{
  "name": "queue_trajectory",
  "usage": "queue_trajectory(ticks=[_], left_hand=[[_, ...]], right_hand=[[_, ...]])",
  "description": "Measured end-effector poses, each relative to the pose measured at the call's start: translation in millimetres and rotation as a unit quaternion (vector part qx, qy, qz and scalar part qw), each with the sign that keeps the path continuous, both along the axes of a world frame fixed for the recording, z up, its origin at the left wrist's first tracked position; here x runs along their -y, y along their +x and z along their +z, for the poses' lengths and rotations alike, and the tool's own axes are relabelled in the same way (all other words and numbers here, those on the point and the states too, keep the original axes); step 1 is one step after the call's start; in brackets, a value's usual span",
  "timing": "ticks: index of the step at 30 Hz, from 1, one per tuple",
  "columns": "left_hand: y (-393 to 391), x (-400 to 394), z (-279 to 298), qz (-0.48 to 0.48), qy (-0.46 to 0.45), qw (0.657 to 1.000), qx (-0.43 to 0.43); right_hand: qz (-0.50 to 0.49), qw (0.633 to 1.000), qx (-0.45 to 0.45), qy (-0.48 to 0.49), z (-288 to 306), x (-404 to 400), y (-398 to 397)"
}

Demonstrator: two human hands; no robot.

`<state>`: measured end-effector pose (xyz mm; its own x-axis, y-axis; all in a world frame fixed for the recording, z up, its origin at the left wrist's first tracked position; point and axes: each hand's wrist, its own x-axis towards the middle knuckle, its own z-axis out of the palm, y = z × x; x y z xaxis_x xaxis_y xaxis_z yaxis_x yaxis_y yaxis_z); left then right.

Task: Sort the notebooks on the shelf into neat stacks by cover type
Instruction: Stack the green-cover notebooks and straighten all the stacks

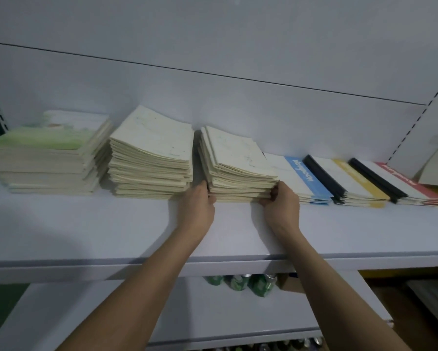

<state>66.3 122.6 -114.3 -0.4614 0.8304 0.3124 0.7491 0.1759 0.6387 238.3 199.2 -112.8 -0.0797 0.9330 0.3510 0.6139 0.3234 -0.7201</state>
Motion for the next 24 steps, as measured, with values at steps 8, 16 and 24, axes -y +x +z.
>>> queue_trajectory(ticks=[8,16,24], left_hand=[[13,7,8,0.027,-0.014,1.000,0.003],[102,52,19,-0.049,0.149,0.987,-0.032],[166,-93,54,-0.173,-0.133,0.908,-0.356]], right_hand=[[0.109,0.992,-0.015,-0.060,15,14,14],[0.139,0.990,0.030,0.004,58,-33,121],[0.252,0.878,0.407,0.025,59,-106,141]])
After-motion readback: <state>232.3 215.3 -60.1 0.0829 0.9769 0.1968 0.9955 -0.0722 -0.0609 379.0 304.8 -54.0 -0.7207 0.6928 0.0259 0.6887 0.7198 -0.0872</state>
